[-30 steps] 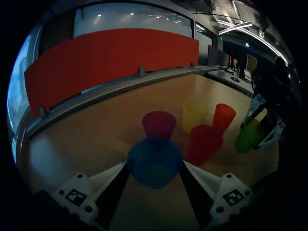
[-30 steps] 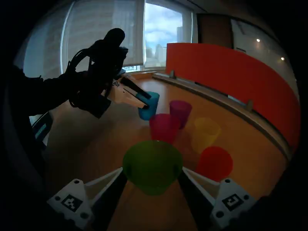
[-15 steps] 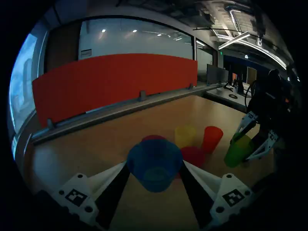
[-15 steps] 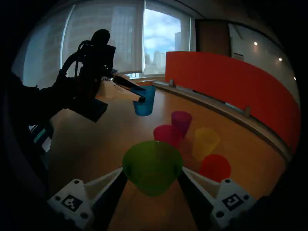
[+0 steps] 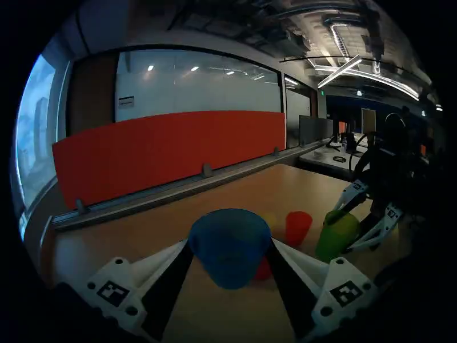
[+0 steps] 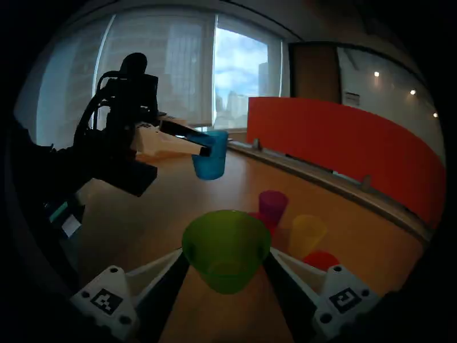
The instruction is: Pour water
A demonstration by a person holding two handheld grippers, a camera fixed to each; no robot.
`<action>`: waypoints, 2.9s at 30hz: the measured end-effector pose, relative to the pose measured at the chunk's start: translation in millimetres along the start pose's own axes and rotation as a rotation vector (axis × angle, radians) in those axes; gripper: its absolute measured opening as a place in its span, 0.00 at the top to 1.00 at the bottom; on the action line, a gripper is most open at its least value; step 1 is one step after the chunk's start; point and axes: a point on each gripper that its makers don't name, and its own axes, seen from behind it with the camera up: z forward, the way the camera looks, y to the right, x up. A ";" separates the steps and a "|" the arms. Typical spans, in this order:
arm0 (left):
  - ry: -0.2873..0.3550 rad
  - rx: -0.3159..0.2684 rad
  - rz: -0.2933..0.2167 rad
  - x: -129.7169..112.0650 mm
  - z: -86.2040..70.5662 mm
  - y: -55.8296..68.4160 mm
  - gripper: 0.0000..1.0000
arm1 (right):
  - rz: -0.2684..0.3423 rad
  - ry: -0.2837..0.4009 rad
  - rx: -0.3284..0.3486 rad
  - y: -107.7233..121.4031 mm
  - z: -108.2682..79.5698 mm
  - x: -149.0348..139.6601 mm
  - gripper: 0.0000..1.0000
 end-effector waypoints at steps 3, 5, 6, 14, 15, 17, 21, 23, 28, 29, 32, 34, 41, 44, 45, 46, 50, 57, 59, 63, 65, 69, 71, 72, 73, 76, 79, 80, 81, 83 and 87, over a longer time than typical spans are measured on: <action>0.014 -0.006 0.001 5.1 -5.6 6.3 0.14 | -0.004 0.024 -0.005 -0.8 -1.2 9.6 0.11; 0.026 -0.008 0.002 8.7 -9.8 9.5 0.14 | -0.007 0.042 -0.009 -1.0 -2.1 16.1 0.11; 0.031 -0.008 0.002 10.3 -11.8 10.8 0.14 | -0.008 0.050 -0.010 -1.2 -2.6 19.2 0.11; 0.065 -0.011 0.004 24.2 -27.5 16.6 0.14 | -0.018 0.134 -0.016 -3.3 -11.2 46.8 0.10; 0.069 -0.011 0.005 25.9 -29.2 17.3 0.14 | -0.019 0.141 -0.017 -3.4 -12.1 49.4 0.10; 0.077 -0.013 0.005 28.9 -32.2 18.9 0.14 | -0.019 0.154 -0.020 -3.2 -13.6 53.9 0.10; 0.088 -0.017 0.008 32.4 -36.7 22.6 0.14 | -0.020 0.175 -0.026 -2.4 -14.8 60.2 0.10; 0.090 -0.019 0.012 33.1 -38.5 23.9 0.14 | -0.019 0.182 -0.026 -2.6 -15.2 62.3 0.10; 0.095 -0.023 0.023 36.0 -42.1 27.0 0.14 | -0.014 0.202 -0.023 -4.1 -16.4 67.8 0.10; 0.097 -0.025 0.025 36.9 -42.7 27.7 0.14 | -0.013 0.204 -0.023 -4.3 -16.5 68.6 0.10; 0.104 -0.027 0.031 40.1 -44.5 29.8 0.14 | -0.014 0.210 -0.021 -4.9 -16.3 70.6 0.10; 0.111 -0.028 0.035 42.3 -45.7 30.9 0.14 | -0.016 0.211 -0.020 -5.3 -16.1 71.7 0.10; 0.139 -0.019 0.055 49.3 -48.7 31.9 0.14 | -0.023 0.212 -0.020 -5.7 -14.4 73.3 0.10; 0.151 -0.014 0.065 53.2 -49.5 31.8 0.15 | -0.022 0.211 -0.011 -7.5 -13.6 73.1 0.10; 0.156 -0.012 0.068 54.8 -49.8 31.7 0.15 | -0.021 0.211 -0.007 -8.3 -13.3 73.2 0.10; 0.161 -0.010 0.072 56.6 -50.2 31.5 0.15 | -0.019 0.212 -0.004 -9.2 -12.9 73.6 0.10; 0.176 0.001 0.094 62.9 -51.5 30.3 0.14 | -0.016 0.217 0.013 -12.9 -10.6 75.1 0.10; 0.195 0.015 0.144 71.8 -53.3 32.0 0.14 | -0.009 0.225 0.041 -19.4 -7.6 79.2 0.10; 0.205 0.020 0.163 75.5 -54.7 33.6 0.14 | -0.011 0.225 0.044 -21.0 -5.9 80.7 0.10; 0.219 0.040 0.211 82.5 -56.4 35.6 0.15 | -0.015 0.222 0.054 -24.4 -2.7 82.5 0.10; 0.226 0.049 0.237 86.6 -56.5 36.8 0.14 | -0.017 0.222 0.058 -25.7 -1.2 83.5 0.10; 0.242 0.072 0.285 96.2 -57.3 38.0 0.14 | -0.019 0.225 0.069 -29.0 1.6 86.0 0.10; 0.250 0.084 0.304 101.0 -57.8 37.9 0.14 | -0.021 0.225 0.074 -30.4 2.6 87.5 0.10; 0.254 0.090 0.314 103.5 -58.1 37.8 0.14 | -0.021 0.225 0.076 -31.1 3.2 88.2 0.10; 0.257 0.094 0.323 105.4 -58.4 37.7 0.14 | -0.023 0.225 0.077 -31.5 3.6 88.7 0.10; 0.265 0.104 0.355 110.5 -59.1 38.2 0.14 | -0.026 0.225 0.081 -32.6 4.9 89.7 0.10; 0.269 0.105 0.388 114.2 -59.5 40.4 0.14 | -0.028 0.225 0.086 -33.7 6.2 89.9 0.10; 0.269 0.104 0.398 115.4 -59.5 41.3 0.14 | -0.028 0.225 0.088 -34.1 6.6 90.0 0.10; 0.270 0.103 0.409 116.7 -59.6 42.4 0.14 | -0.028 0.225 0.090 -34.6 7.1 90.0 0.10; 0.273 0.102 0.428 119.2 -59.4 44.5 0.14 | -0.028 0.226 0.093 -35.3 8.2 90.1 0.10; 0.278 0.102 0.473 125.0 -58.7 48.5 0.14 | -0.026 0.225 0.100 -37.0 10.4 90.1 0.10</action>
